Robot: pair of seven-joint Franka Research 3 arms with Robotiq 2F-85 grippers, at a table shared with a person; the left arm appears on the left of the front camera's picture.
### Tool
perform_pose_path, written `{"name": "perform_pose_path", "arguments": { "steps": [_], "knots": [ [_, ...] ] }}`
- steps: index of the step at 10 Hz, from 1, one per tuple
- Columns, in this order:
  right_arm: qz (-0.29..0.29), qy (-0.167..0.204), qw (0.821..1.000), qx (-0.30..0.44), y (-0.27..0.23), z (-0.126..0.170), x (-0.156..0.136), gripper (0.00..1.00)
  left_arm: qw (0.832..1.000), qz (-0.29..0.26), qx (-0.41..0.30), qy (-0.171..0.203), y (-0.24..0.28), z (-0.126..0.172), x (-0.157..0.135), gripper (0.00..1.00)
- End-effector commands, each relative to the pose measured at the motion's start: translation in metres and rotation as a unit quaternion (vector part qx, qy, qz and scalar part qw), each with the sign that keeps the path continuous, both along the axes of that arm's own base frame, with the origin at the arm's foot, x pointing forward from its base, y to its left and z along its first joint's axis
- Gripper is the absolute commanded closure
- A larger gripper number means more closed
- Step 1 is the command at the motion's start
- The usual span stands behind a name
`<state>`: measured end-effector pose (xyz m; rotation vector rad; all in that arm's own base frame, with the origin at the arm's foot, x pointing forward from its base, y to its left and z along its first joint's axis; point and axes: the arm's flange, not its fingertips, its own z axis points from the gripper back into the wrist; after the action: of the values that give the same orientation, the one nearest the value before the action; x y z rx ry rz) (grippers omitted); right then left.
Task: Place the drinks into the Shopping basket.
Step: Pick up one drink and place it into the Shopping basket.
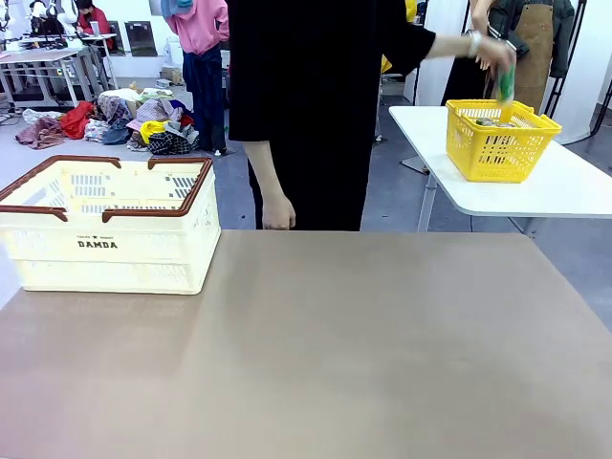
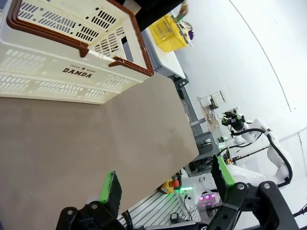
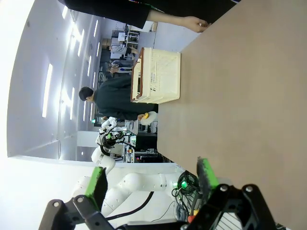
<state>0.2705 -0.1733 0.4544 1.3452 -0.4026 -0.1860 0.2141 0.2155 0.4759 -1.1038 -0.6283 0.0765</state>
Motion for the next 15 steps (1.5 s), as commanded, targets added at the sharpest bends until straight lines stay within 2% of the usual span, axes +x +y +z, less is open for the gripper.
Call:
{"name": "perform_pose_path", "arguments": {
  "steps": [1, 15],
  "knots": [
    [-0.001, -0.01, 1.0, 0.006, 0.0003, 0.0036, 0.0011, 0.0, 1.0, -0.004, -0.004, -0.013, 0.0001, 0.0, 0.0, 0.0],
    [-0.001, -0.01, 1.0, 0.006, 0.0003, 0.0036, 0.0011, 0.0, 1.0, -0.004, -0.004, -0.013, 0.0001, 0.0, 0.0, 0.0]
  ]
}}
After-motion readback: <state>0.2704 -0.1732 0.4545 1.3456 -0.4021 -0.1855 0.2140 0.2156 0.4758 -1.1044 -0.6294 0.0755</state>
